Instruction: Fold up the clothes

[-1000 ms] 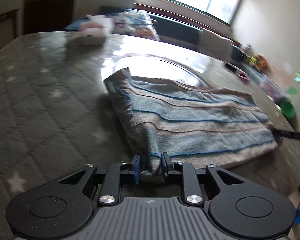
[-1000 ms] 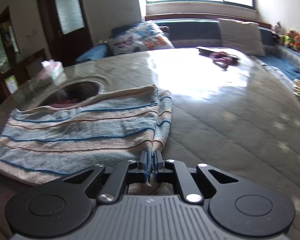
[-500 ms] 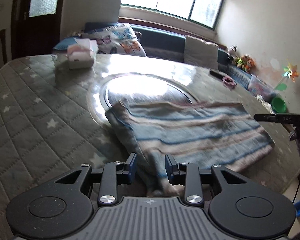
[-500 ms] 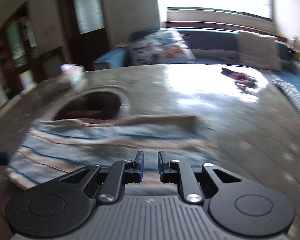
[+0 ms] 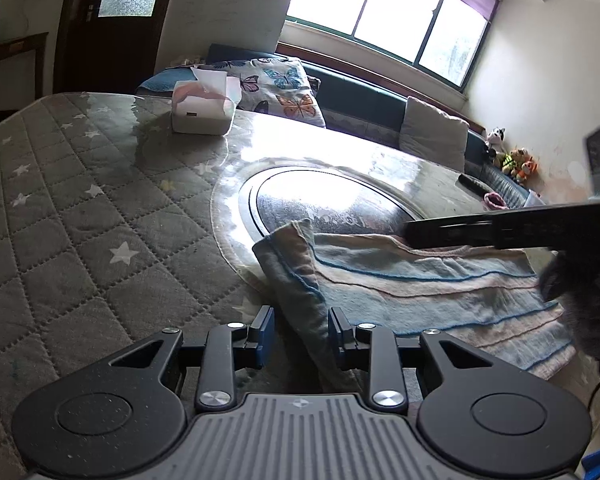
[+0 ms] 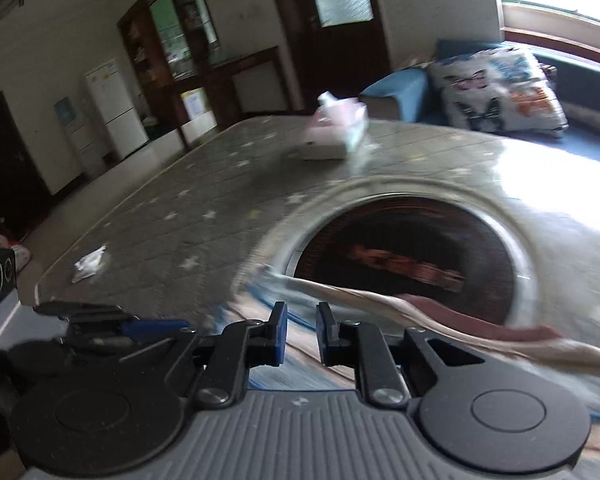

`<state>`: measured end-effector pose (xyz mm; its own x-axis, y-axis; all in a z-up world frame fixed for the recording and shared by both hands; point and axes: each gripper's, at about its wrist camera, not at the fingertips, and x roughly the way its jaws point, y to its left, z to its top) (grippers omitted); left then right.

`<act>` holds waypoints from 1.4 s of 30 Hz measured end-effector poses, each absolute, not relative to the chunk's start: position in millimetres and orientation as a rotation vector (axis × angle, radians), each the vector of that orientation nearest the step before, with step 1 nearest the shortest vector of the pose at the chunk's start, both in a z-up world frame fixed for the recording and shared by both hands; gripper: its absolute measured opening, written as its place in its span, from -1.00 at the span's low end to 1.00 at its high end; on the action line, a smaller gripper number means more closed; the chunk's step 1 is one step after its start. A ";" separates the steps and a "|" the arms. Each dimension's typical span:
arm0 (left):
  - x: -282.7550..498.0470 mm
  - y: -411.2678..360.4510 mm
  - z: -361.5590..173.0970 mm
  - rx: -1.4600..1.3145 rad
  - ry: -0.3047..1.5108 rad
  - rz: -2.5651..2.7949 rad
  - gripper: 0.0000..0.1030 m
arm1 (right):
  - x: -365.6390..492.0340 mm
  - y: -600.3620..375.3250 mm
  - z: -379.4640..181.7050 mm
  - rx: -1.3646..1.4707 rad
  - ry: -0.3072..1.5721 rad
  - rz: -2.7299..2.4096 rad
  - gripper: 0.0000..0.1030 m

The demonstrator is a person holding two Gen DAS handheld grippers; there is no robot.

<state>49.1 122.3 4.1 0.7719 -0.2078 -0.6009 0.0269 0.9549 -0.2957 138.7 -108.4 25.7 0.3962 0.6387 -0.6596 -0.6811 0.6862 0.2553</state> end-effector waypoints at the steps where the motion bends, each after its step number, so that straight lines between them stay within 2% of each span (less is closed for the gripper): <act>1: 49.1 124.6 3.8 -0.284 0.677 -0.126 -0.39 | 141.1 -97.3 22.5 -0.061 0.822 0.849 -0.71; 4: 49.2 133.3 2.2 -0.309 0.674 -0.117 -0.40 | 146.1 -73.7 13.9 -0.071 0.851 0.866 -0.66; 6: 49.1 137.6 1.3 -0.320 0.671 -0.115 -0.39 | 147.8 -61.2 8.4 -0.076 0.868 0.870 -0.55; 13: 51.3 145.2 -0.1 -0.348 0.661 -0.119 -0.39 | 149.6 -39.2 -3.6 -0.078 0.908 0.833 -0.54; 16: 52.1 147.2 0.1 -0.354 0.655 -0.116 -0.39 | 150.7 -33.3 -7.6 -0.087 0.924 0.806 -0.65; 18: 53.3 148.4 0.7 -0.360 0.652 -0.110 -0.39 | 150.3 -32.8 -8.8 -0.088 0.925 0.791 -0.84; 20: 54.9 149.3 1.3 -0.367 0.649 -0.103 -0.39 | 149.3 -37.4 -6.8 -0.074 0.913 0.787 -0.88; 23: 59.2 148.7 3.0 -0.379 0.641 -0.096 -0.41 | 147.8 -46.7 0.2 -0.046 0.890 0.786 -0.90; 33: 83.0 114.6 8.7 -0.366 0.618 -0.189 -0.66 | 146.7 -90.5 23.7 0.070 0.827 0.760 -0.91; 42: 91.8 109.0 -1.2 -0.471 0.651 -0.321 -0.69 | 140.4 -116.5 36.8 0.139 0.786 0.750 -0.91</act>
<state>91.8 109.0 -1.2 0.7528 -0.4264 -0.5015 0.1387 0.8475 -0.5124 140.4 -116.5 36.8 0.4666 0.6586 -0.5904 -0.5595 0.7368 0.3796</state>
